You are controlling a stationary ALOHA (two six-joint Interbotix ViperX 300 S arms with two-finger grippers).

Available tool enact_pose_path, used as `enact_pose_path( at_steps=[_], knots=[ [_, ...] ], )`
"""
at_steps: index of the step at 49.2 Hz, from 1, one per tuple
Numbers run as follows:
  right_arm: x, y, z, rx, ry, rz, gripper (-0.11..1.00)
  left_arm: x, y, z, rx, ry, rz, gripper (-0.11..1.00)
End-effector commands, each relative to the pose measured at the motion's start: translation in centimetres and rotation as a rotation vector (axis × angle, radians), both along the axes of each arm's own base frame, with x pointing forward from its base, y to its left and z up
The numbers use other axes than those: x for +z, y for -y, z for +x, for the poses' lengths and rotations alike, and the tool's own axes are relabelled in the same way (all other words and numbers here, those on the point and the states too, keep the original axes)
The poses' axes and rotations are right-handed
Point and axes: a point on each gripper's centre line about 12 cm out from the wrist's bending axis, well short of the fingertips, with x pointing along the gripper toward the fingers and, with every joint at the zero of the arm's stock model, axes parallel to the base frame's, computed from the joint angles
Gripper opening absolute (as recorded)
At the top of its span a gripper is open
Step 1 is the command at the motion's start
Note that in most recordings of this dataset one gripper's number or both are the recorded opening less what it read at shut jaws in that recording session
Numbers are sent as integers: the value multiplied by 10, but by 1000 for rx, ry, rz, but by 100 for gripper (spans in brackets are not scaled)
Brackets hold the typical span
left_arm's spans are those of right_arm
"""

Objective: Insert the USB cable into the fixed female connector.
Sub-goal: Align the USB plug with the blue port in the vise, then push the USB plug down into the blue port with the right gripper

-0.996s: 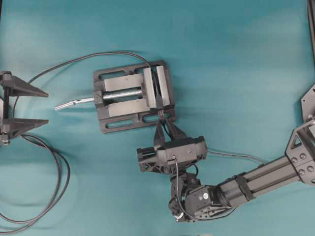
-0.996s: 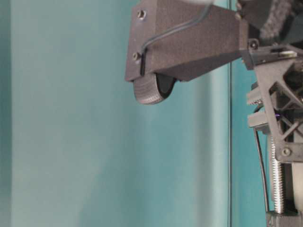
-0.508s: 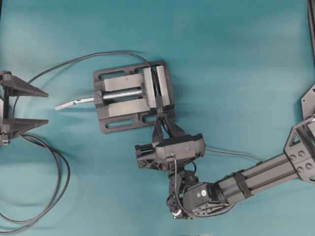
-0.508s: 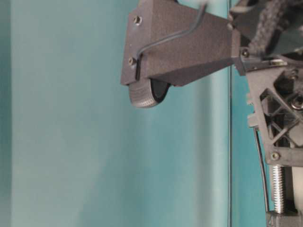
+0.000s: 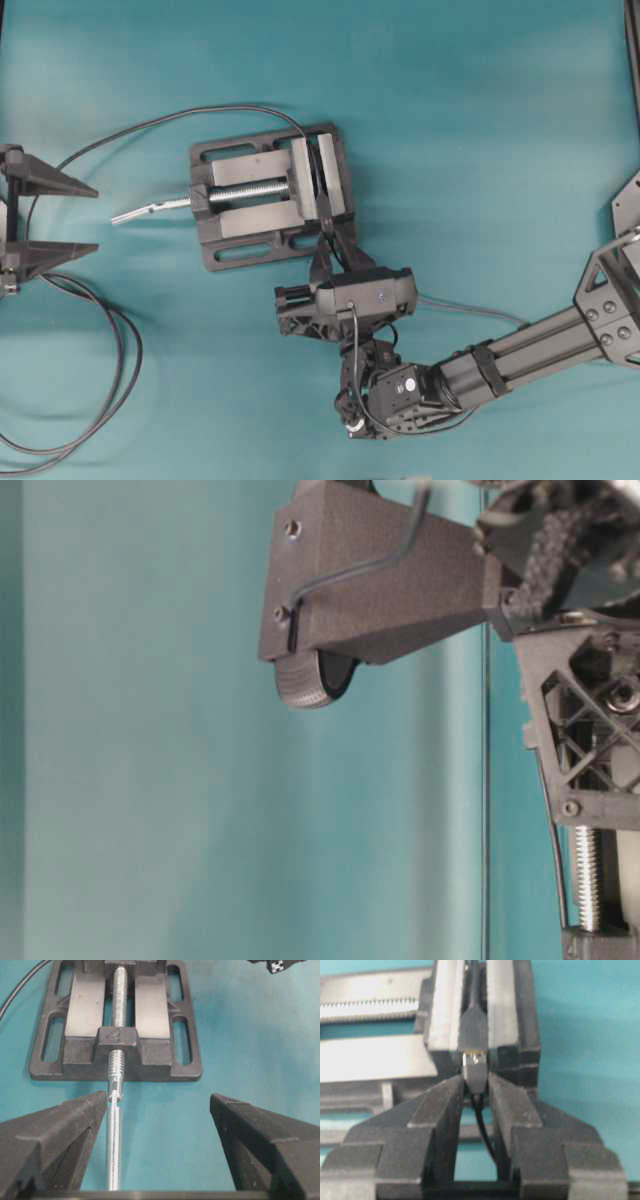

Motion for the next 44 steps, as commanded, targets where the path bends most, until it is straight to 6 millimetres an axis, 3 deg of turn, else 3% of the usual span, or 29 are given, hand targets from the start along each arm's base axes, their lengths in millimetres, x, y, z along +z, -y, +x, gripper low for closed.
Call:
enact_pose_path(
  at_steps=[1, 16, 31, 44],
  knots=[
    [28, 5, 5, -23, 64, 25, 20, 4, 0, 2, 0, 14, 6, 100],
    [27, 21, 9, -44, 59, 31, 20, 4, 0, 2, -1, 13, 8, 100],
    [24, 57, 21, -69, 66, 5, 20, 4, 0, 2, 0, 14, 6, 100],
    [11, 71, 25, -94, 47, -19, 20, 5, -3, 1, 20, 20, 4, 100]
  ],
)
